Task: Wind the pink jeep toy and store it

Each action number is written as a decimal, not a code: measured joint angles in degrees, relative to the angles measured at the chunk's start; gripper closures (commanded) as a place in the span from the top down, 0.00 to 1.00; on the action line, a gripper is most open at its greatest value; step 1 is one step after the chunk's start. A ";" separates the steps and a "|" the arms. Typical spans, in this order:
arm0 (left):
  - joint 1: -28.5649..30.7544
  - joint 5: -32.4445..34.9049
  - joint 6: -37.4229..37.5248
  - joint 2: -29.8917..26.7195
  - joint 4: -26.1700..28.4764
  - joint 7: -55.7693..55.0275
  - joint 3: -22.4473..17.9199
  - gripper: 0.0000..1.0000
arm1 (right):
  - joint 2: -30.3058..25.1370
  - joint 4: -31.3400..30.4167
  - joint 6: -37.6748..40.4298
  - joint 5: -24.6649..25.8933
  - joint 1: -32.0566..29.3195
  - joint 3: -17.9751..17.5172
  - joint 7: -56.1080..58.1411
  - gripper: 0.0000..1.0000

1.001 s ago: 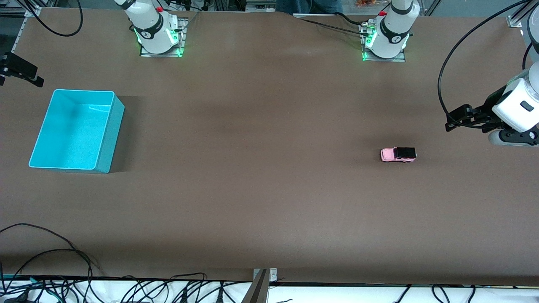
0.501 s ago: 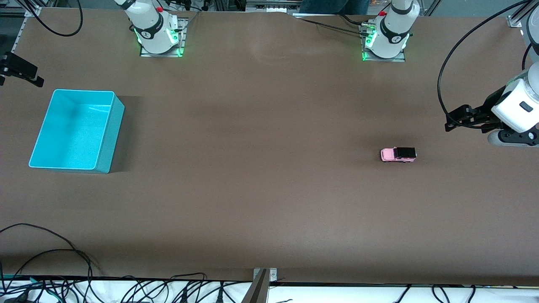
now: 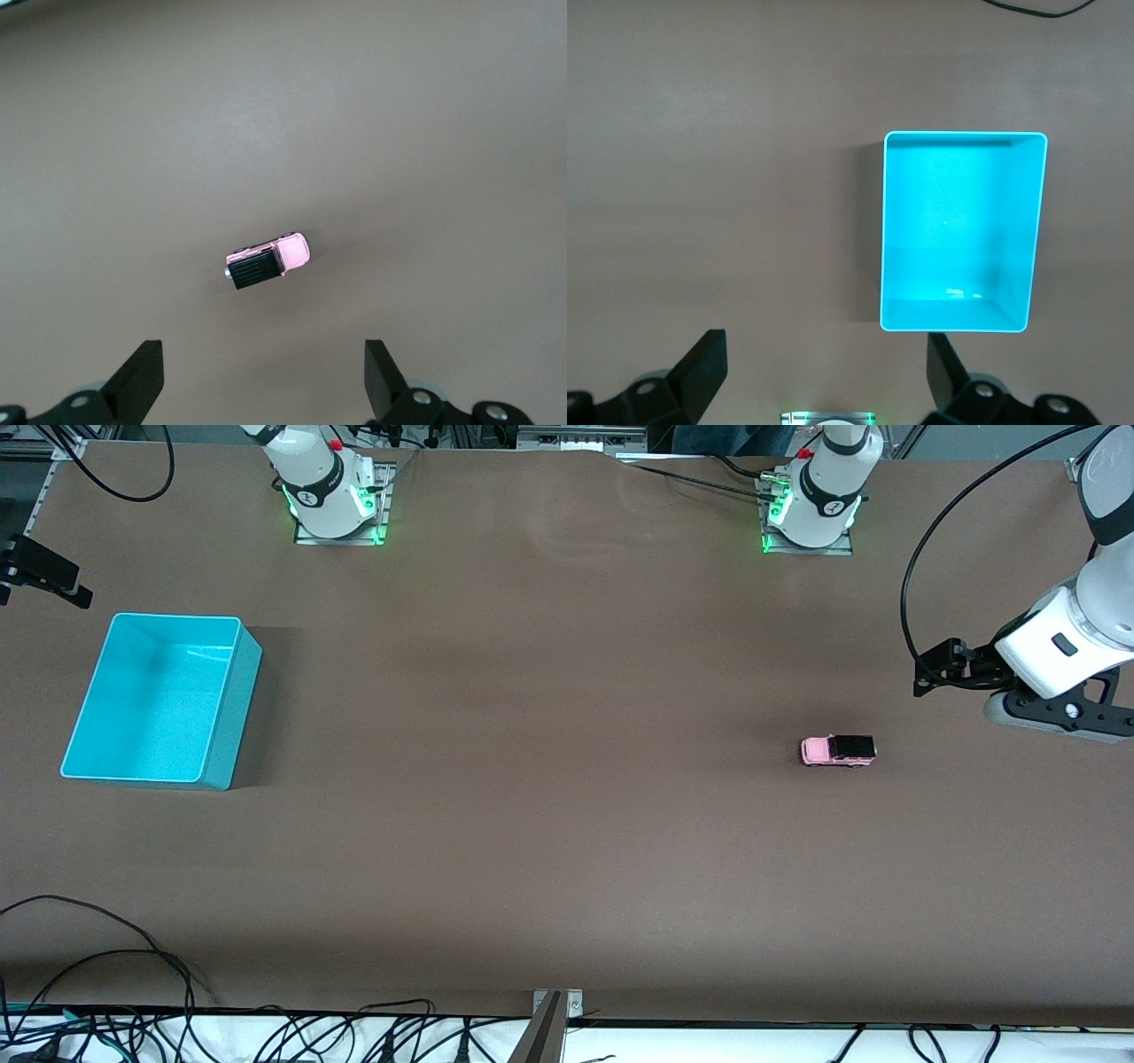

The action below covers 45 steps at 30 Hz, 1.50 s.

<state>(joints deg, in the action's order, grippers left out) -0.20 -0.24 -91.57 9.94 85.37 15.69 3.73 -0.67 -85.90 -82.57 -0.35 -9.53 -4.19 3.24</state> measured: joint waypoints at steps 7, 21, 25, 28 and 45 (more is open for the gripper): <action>0.65 0.01 0.07 2.44 1.15 12.21 -0.24 1.00 | 0.00 0.00 0.00 0.00 0.02 -0.03 0.00 1.00; 2.16 0.05 -11.66 5.11 12.81 35.82 -0.53 1.00 | 0.00 0.00 0.00 0.00 0.03 -0.03 0.00 1.00; 2.16 0.05 -18.46 4.19 19.11 38.69 -0.50 1.00 | 0.00 0.00 0.00 0.00 0.03 -0.03 0.00 1.00; 2.15 0.06 -24.40 2.50 25.13 40.25 -0.45 1.00 | 0.00 0.01 0.00 0.00 0.03 -0.03 0.00 1.00; 3.60 0.07 -40.78 -1.18 41.89 63.47 -0.56 1.00 | 0.00 0.01 0.00 0.00 0.02 -0.03 -0.13 1.00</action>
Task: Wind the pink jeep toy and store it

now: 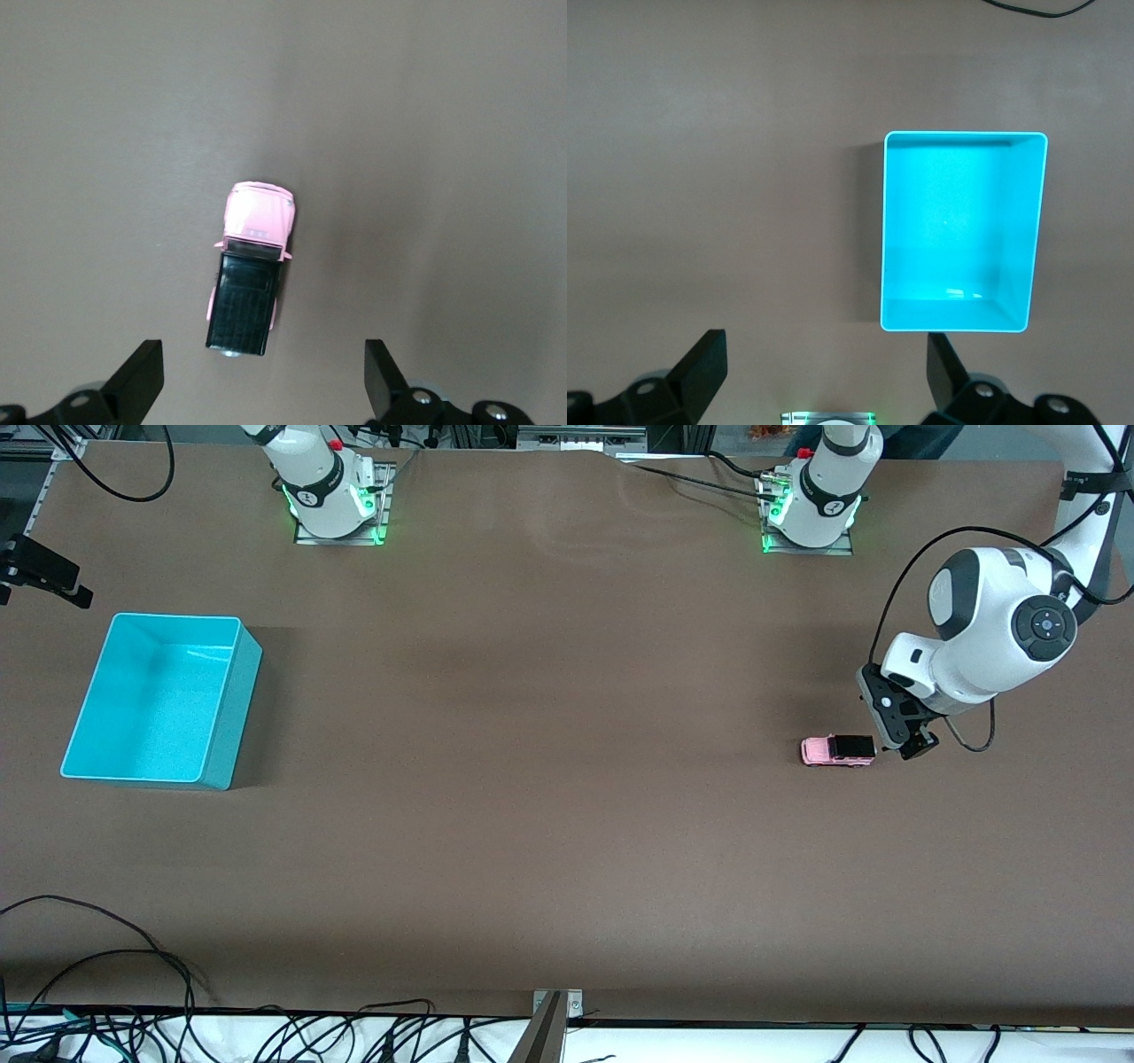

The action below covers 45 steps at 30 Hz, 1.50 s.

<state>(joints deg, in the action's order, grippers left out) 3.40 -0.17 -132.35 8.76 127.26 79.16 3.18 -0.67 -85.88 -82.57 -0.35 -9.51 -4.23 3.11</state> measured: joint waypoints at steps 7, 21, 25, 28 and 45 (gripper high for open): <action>1.10 0.00 -6.53 3.96 1.09 8.48 -0.01 1.00 | 0.00 0.00 0.00 0.00 0.00 0.00 0.00 1.00; 1.06 0.00 -14.91 11.00 1.13 11.24 0.32 1.00 | 0.00 0.00 0.00 0.00 0.00 0.00 0.00 1.00; 1.06 0.00 -15.31 11.71 1.14 11.27 0.32 0.99 | 0.00 0.00 0.00 0.00 0.00 0.00 0.00 1.00; 1.06 0.00 -16.04 11.96 1.39 11.28 0.32 0.89 | 0.00 0.00 0.00 0.00 0.00 0.00 0.00 1.00; 1.06 0.01 -17.21 12.13 2.29 12.52 0.40 0.08 | 0.00 0.00 0.00 0.00 0.00 0.00 0.00 1.00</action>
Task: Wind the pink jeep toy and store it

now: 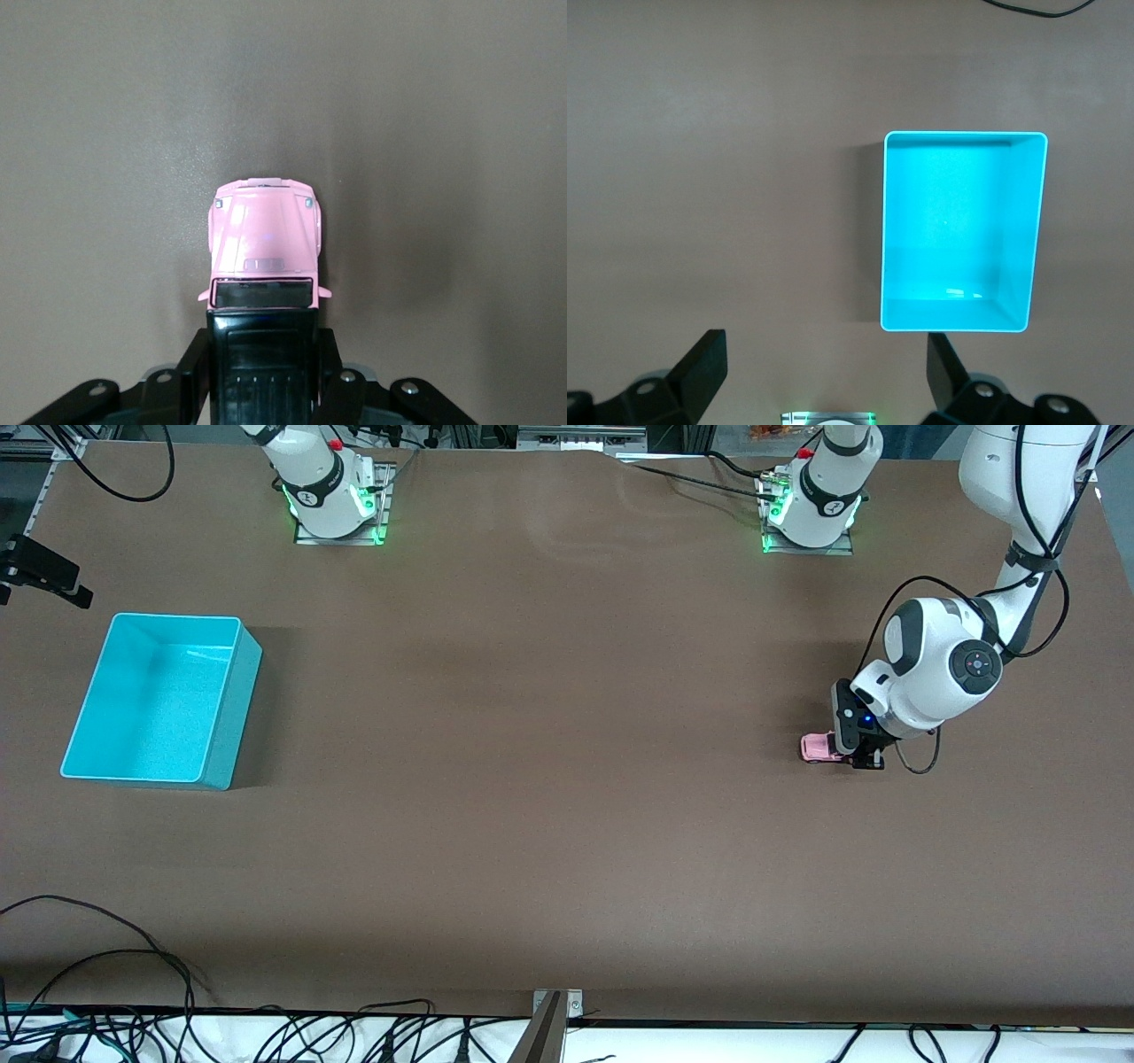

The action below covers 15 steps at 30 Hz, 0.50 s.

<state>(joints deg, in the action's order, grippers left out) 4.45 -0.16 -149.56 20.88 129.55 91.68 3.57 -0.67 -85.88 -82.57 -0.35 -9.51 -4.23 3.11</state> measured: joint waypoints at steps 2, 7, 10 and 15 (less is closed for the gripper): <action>0.00 0.00 0.00 0.00 0.00 0.01 0.02 0.08 | 0.00 0.00 0.00 0.00 0.00 0.00 0.00 1.00; 0.00 0.00 -0.01 0.00 0.00 0.02 0.09 0.08 | 0.00 0.00 0.00 0.00 0.00 0.00 0.00 1.00; 0.00 0.00 -0.01 0.00 0.00 0.03 0.09 0.08 | 0.00 0.00 0.00 0.00 0.00 0.00 0.00 1.00; 0.06 0.00 -0.01 0.02 0.00 0.03 0.08 0.06 | 0.00 0.00 0.00 0.00 0.00 0.00 0.00 1.00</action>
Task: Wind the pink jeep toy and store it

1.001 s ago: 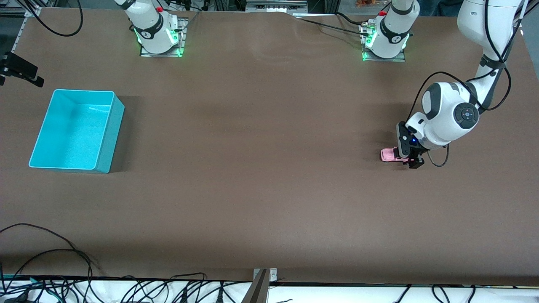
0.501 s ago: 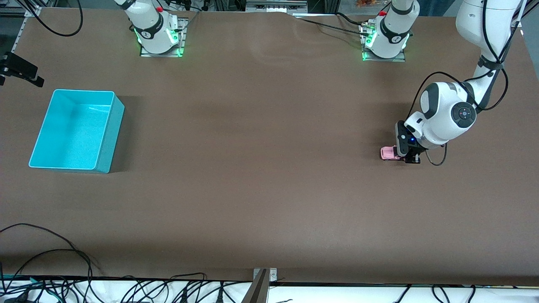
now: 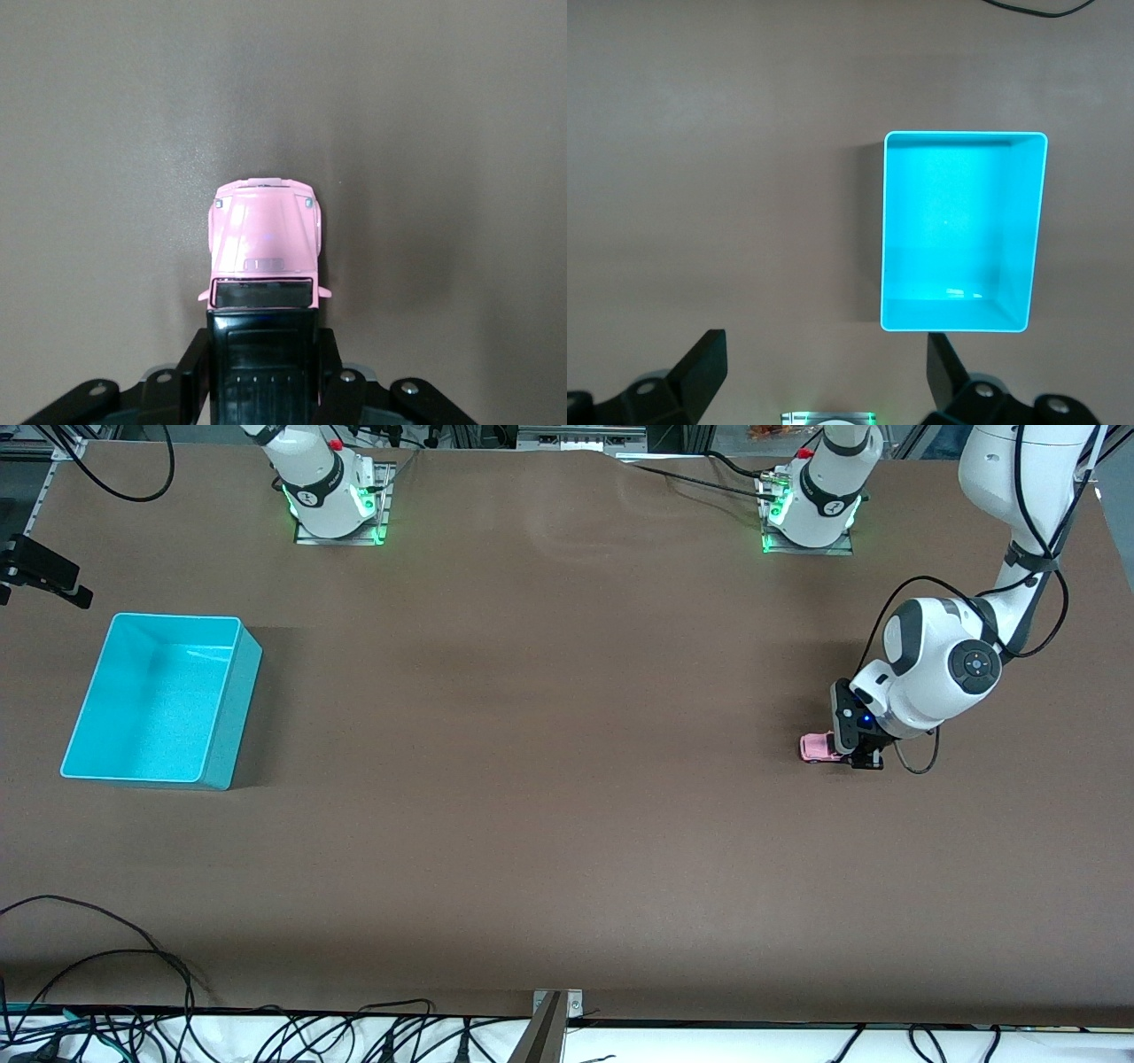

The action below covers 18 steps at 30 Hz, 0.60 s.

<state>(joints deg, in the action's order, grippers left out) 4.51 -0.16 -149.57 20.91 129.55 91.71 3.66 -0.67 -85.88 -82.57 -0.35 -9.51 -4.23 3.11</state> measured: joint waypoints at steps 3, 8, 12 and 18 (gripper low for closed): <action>0.16 0.00 0.00 0.02 0.00 0.00 -0.03 0.05 | 0.00 0.00 0.00 0.00 0.00 0.00 0.00 1.00; 0.93 0.00 0.00 0.02 -0.01 0.84 -0.11 0.04 | 0.00 0.00 0.00 0.00 0.00 0.00 0.00 1.00; 2.74 0.00 -0.02 0.11 -0.14 3.47 -0.23 0.04 | 0.00 0.00 0.00 0.00 0.00 0.00 0.00 1.00; 7.23 0.00 -0.02 0.63 -0.93 8.83 -0.35 0.04 | 0.00 0.00 0.00 0.00 0.01 0.00 0.00 1.00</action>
<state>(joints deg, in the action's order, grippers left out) 11.74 -0.15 -149.59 21.54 128.62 100.54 3.31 -0.67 -85.88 -82.57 -0.35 -9.50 -4.23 3.11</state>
